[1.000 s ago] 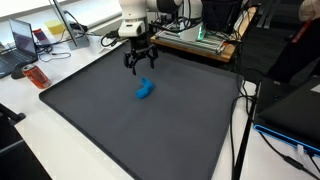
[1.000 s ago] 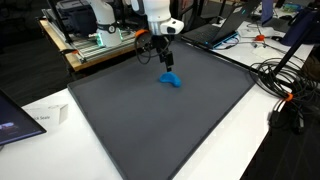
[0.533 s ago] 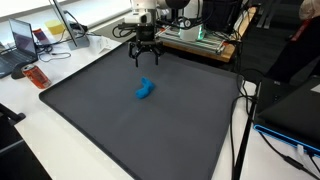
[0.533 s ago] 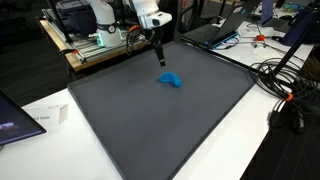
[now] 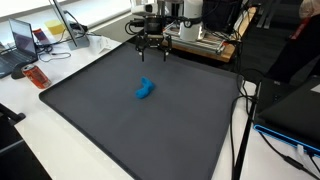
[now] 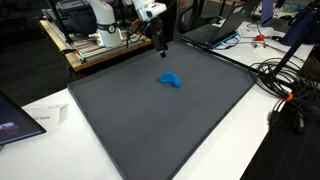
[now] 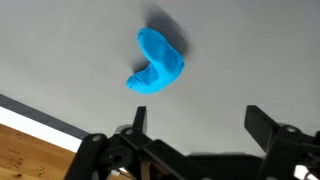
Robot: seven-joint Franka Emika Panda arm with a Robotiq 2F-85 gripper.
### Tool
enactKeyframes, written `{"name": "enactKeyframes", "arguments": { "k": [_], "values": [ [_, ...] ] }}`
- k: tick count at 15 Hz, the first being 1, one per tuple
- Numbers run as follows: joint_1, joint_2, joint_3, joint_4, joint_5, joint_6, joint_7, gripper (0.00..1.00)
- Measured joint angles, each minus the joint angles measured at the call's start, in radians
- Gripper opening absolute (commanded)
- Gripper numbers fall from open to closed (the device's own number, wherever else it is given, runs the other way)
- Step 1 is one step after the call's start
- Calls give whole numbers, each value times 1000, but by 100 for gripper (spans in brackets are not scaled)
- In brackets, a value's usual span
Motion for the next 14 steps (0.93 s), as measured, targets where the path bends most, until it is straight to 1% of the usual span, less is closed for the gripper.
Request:
{"name": "enactKeyframes", "arguments": {
  "k": [4,9,14],
  "values": [
    [-1,-32,7,-13,304,-1,-173,100],
    [-1,-58,2,-43,594,-2,-368,100],
    [-3,-92,-2,-40,883,-5,-572,100]
  ]
}}
